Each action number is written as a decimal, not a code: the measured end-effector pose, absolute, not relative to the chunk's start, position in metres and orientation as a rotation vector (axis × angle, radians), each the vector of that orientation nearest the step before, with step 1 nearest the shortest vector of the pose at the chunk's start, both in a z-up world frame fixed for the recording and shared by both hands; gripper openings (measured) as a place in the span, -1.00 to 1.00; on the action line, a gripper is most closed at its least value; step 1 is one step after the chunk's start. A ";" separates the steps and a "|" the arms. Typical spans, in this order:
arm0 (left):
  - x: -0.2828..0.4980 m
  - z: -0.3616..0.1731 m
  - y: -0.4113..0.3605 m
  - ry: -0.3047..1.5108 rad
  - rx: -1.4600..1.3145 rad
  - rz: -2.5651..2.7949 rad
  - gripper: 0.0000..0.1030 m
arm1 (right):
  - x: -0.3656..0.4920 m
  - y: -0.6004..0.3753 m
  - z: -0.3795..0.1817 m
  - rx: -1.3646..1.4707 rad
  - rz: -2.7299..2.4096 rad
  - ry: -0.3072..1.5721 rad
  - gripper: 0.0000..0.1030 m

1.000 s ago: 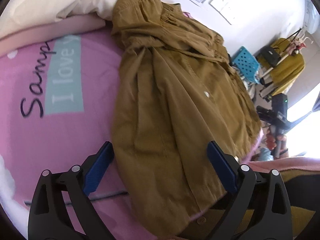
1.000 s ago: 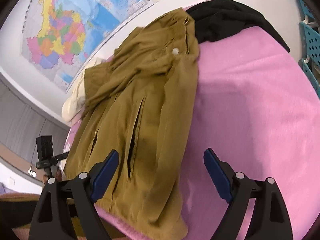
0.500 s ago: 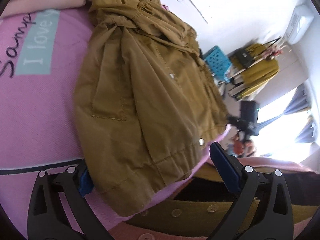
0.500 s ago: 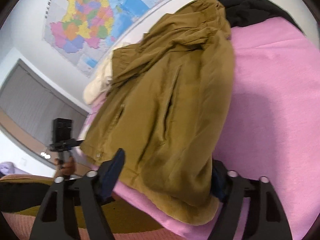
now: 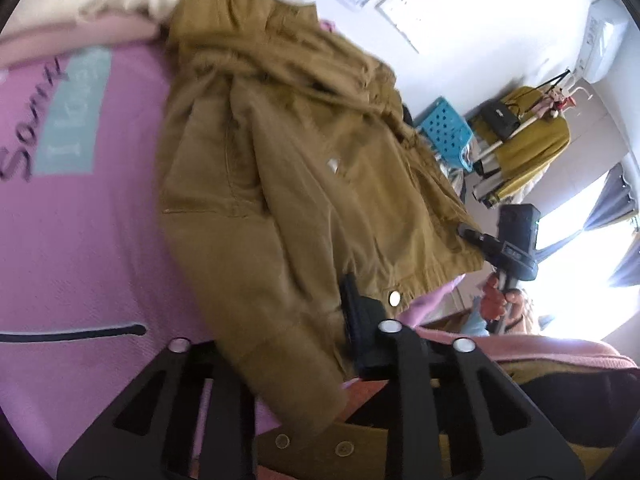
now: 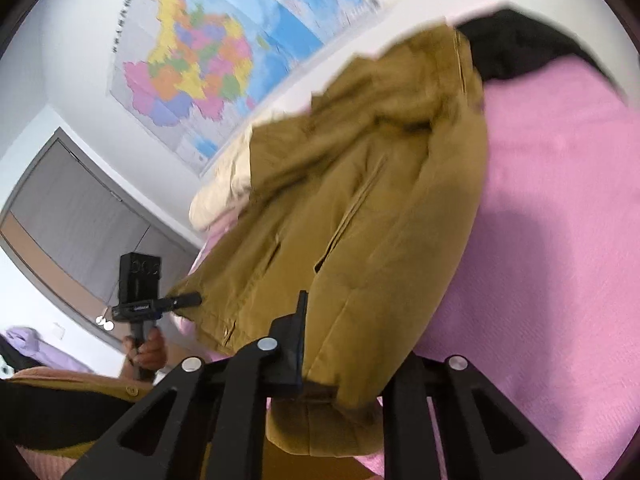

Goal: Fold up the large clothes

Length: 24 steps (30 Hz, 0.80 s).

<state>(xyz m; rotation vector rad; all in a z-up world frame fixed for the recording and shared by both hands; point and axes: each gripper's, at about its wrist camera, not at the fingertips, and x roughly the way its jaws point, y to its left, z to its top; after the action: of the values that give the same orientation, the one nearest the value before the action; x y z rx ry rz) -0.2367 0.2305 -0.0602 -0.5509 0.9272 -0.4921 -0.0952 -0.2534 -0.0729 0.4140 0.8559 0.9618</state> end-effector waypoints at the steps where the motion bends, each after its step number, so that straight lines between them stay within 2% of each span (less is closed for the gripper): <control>1: -0.239 -0.052 0.233 0.906 -0.554 -0.486 -0.72 | -0.098 -0.254 -0.065 0.401 0.961 0.829 -0.74; 5: -0.253 -0.018 0.242 0.826 -0.530 -0.458 -0.80 | -0.117 -0.256 -0.022 0.345 1.007 0.694 -0.75; 10: -0.282 0.016 0.254 0.707 -0.527 -0.480 -0.80 | -0.129 -0.268 -0.002 0.359 1.099 0.607 -0.75; 15: -0.281 -0.012 0.246 0.785 -0.486 -0.484 -0.74 | -0.118 -0.270 -0.037 0.354 1.082 0.751 -0.68; 18: -0.270 -0.047 0.243 0.893 -0.498 -0.476 -0.61 | -0.113 -0.266 -0.064 0.365 1.057 0.841 -0.53; 20: -0.266 -0.064 0.245 0.933 -0.515 -0.473 -0.37 | -0.111 -0.267 -0.079 0.359 1.019 0.895 -0.48; 22: -0.263 -0.077 0.252 0.959 -0.552 -0.462 -0.16 | -0.109 -0.269 -0.095 0.373 1.013 0.949 -0.02; 23: -0.263 -0.081 0.255 0.960 -0.571 -0.474 0.09 | -0.109 -0.270 -0.100 0.369 0.995 0.961 0.09; 24: -0.264 -0.086 0.259 0.959 -0.596 -0.480 0.20 | -0.109 -0.271 -0.106 0.383 1.000 0.976 0.21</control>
<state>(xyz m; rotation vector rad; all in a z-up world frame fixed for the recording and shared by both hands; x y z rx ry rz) -0.2637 0.2586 -0.0858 -0.5964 0.9593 -0.4802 -0.1090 -0.2713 -0.1058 0.3835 0.9763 0.9996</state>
